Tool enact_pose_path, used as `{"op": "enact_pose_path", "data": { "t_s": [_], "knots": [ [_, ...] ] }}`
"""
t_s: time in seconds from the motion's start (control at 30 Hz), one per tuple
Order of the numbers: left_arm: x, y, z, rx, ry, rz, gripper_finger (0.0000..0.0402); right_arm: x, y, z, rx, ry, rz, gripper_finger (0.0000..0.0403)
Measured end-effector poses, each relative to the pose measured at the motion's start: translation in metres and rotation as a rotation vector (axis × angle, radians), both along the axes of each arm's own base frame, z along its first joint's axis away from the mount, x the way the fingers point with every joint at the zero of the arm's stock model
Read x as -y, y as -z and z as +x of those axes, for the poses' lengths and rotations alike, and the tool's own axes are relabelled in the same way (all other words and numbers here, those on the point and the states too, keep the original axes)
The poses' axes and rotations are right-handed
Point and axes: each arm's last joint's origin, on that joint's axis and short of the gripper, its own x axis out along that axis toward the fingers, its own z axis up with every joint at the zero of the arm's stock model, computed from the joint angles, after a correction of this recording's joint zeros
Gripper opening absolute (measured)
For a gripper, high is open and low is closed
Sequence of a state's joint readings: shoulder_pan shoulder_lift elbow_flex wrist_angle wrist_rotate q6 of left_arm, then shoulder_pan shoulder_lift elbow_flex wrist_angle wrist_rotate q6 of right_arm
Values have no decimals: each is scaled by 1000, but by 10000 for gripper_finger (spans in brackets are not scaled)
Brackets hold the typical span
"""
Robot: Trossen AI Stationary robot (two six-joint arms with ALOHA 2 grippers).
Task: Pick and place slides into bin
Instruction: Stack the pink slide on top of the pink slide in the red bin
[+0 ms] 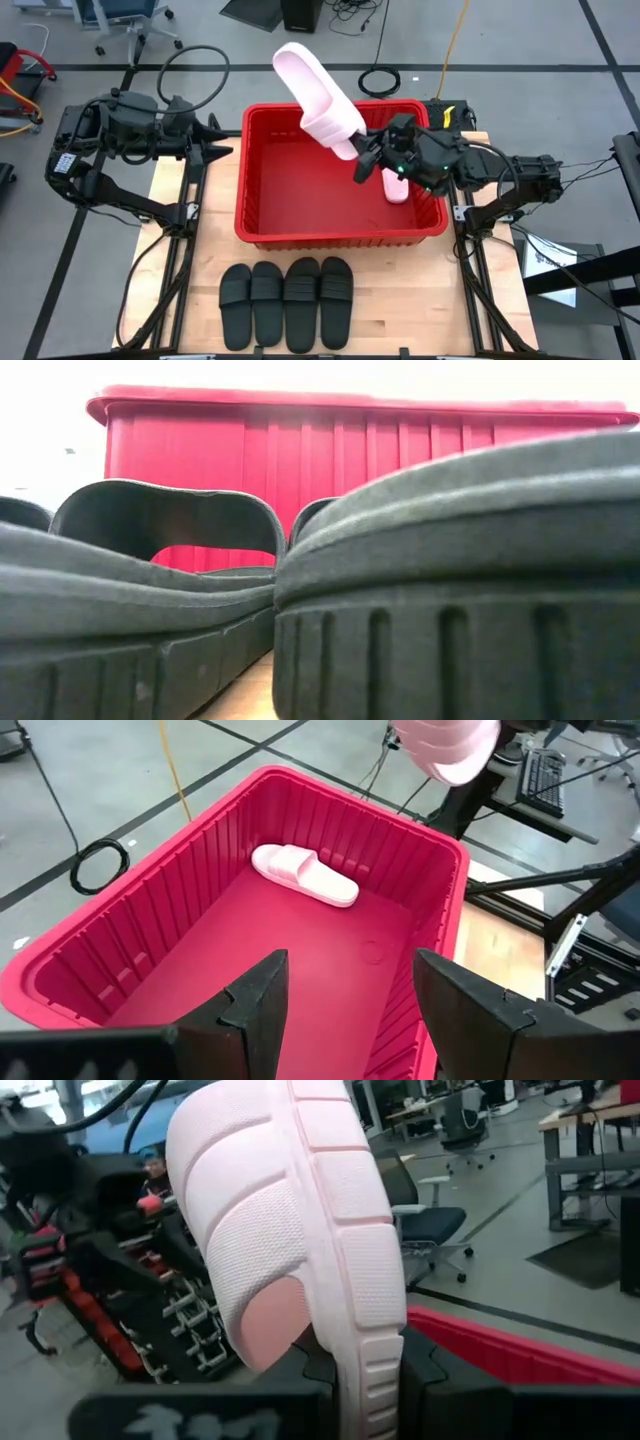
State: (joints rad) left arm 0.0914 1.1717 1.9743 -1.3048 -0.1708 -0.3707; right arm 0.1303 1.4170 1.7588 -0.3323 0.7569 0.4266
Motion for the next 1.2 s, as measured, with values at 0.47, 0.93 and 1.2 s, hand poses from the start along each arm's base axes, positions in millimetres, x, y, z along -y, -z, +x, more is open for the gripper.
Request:
{"op": "enact_pose_path", "data": {
  "t_s": [0.47,0.93,1.2],
  "knots": [
    [1,0,0,0,23,-8,207,0,-1,0,49,3,48,26],
    [1,0,0,0,43,-12,207,8,-19,-37,67,97,23,26],
    [1,0,0,-1,42,-11,207,8,-30,-71,154,-103,180,26]
  ]
}}
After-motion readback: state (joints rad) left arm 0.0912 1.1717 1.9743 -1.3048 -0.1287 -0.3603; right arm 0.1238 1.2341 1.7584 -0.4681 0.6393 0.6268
